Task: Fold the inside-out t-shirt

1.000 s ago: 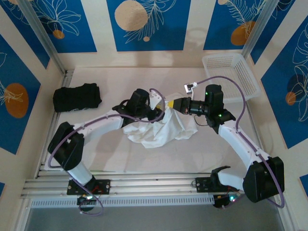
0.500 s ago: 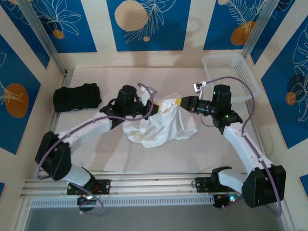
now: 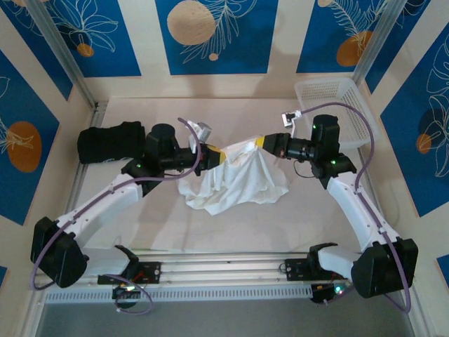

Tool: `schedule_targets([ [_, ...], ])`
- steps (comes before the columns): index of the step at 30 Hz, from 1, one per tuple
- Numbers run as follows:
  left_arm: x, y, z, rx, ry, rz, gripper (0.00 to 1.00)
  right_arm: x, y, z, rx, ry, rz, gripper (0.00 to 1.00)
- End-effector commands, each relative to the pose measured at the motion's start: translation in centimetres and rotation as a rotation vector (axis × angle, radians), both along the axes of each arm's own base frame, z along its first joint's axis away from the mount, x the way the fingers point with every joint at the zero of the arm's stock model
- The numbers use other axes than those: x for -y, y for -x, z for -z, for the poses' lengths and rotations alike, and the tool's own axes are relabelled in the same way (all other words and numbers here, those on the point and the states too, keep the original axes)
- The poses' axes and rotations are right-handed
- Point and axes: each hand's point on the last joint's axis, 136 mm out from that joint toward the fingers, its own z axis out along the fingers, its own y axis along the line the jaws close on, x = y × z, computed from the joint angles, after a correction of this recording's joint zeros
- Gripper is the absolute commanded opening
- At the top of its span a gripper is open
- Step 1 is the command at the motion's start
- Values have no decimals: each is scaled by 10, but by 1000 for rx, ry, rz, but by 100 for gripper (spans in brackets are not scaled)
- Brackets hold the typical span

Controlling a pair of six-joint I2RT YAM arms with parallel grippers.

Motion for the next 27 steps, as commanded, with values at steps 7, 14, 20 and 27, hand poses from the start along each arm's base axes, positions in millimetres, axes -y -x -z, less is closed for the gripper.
schedule_targets([
  [7, -8, 13, 53, -58, -161, -26, 0, -10, 18, -5, 31, 38, -86, 0],
  [14, -4, 3, 79, 23, -275, -90, 10, -37, 35, -8, 38, -44, -243, 0],
  [20, -2, 10, 65, 79, -254, -86, 44, -40, 37, -1, 22, -26, -237, 0],
  [27, -13, 6, 49, 181, -288, -178, 61, -42, 35, 3, 14, -13, -228, 0],
])
